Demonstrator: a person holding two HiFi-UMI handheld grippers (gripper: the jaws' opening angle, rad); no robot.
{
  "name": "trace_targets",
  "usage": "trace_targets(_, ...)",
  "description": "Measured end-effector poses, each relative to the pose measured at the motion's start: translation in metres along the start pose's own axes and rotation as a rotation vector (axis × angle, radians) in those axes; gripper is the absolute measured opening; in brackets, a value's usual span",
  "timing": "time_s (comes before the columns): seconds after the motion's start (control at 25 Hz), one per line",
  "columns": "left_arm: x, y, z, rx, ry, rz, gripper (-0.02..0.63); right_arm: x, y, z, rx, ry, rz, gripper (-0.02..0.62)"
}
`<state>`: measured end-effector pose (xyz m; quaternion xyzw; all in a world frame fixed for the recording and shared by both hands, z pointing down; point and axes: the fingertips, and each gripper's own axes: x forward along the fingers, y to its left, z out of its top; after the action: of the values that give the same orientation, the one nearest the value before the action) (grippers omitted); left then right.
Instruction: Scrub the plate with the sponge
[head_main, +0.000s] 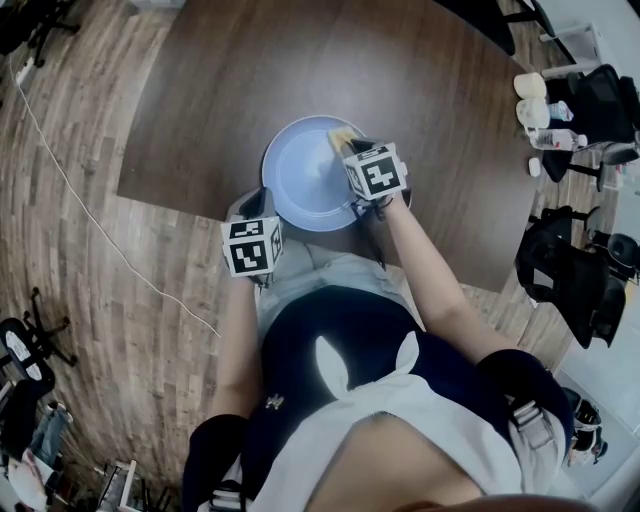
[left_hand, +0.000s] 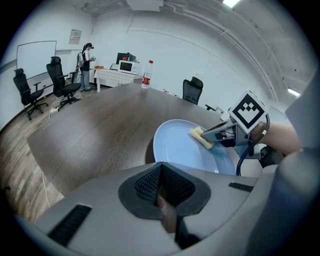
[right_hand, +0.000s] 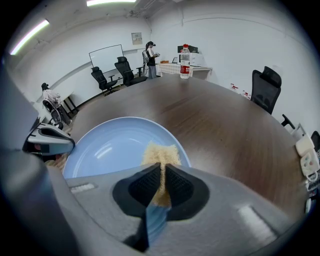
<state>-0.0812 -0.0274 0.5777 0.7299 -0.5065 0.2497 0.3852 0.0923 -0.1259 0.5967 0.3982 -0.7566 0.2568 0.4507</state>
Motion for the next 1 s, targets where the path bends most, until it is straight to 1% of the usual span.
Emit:
trace_targets(0.16, -0.004, 0.0, 0.006, 0.002, -0.009, 0.017, 0.006, -0.002, -0.001, -0.003, 0.001, 0.004, 0.002, 0.028)
trace_targets(0.32, -0.001, 0.0, 0.0, -0.009, -0.006, 0.008, 0.006, -0.004, -0.001, -0.005, 0.006, 0.01, 0.0, 0.028)
trace_targets(0.84, -0.005, 0.001, 0.001, -0.028, -0.022, 0.023, 0.006, -0.004, 0.004, -0.006, -0.013, 0.01, -0.01, 0.028)
trace_targets(1.0, -0.005, 0.002, 0.0, -0.043, -0.028, 0.02, 0.006, -0.003, 0.008, -0.001, -0.024, -0.01, -0.009, 0.028)
